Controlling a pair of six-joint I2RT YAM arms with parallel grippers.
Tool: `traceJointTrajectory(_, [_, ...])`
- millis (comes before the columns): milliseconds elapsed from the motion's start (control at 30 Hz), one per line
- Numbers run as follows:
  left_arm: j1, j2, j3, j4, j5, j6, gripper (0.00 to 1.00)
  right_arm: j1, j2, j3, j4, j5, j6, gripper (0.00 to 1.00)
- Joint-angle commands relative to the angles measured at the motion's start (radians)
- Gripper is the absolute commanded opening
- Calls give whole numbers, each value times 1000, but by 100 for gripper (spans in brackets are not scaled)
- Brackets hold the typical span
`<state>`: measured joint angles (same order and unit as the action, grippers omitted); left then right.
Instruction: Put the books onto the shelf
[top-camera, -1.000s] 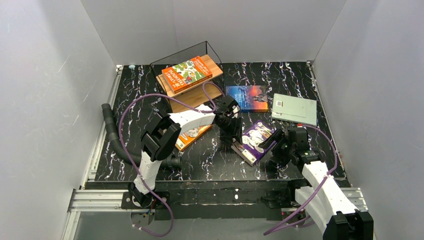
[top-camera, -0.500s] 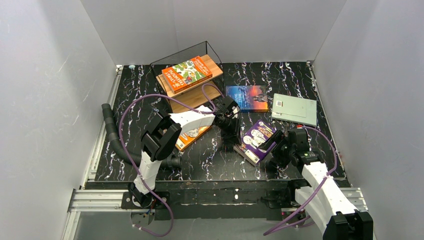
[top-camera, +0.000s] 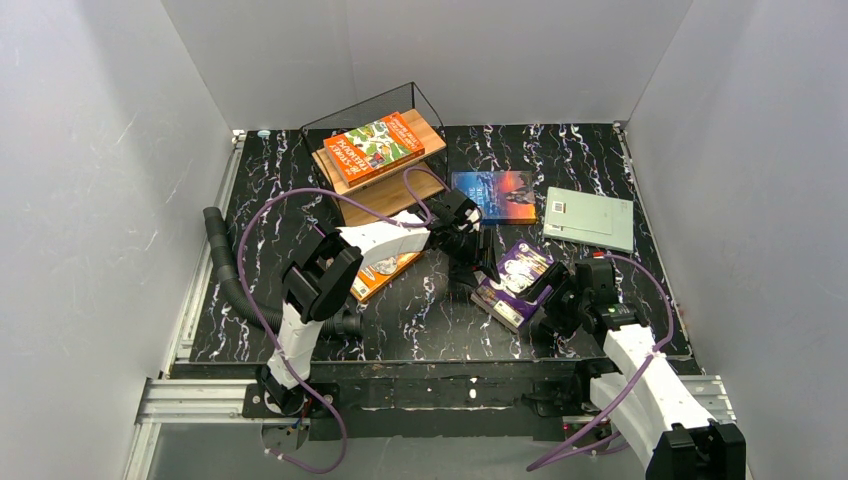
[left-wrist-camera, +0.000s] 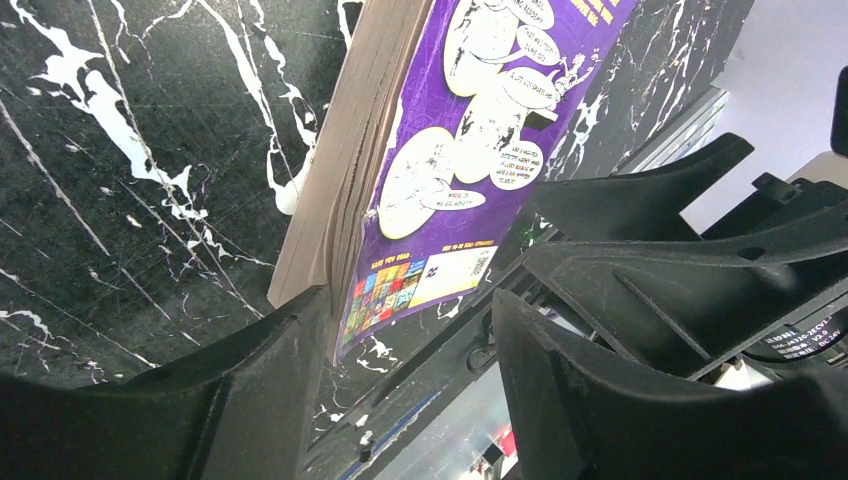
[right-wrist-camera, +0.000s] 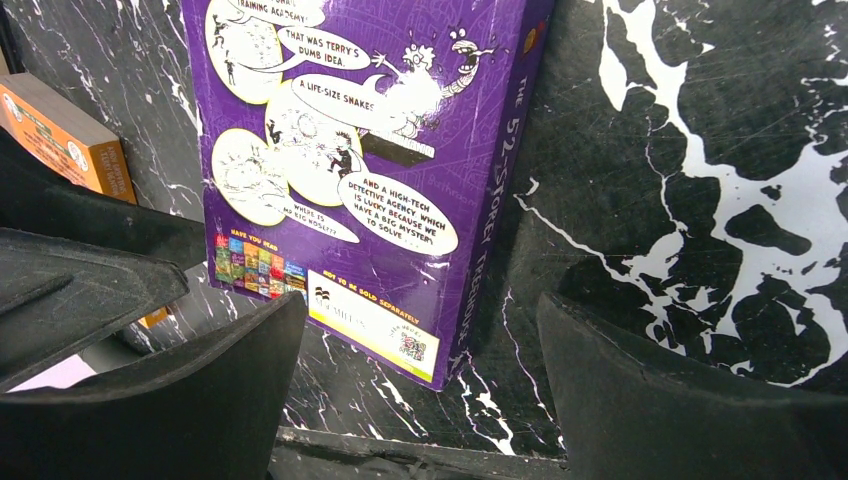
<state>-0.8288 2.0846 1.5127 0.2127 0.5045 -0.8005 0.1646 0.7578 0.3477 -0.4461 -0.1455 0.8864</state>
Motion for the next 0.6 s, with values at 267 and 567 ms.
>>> traceJointTrajectory(267, [-5,16,46,-206,-25,119,68,-4,-9,4,9,-9,-7,94])
traceJointTrajectory(567, [-4,52,42,-132,49,81,61,-4,-3,5,11,-12,-7,93])
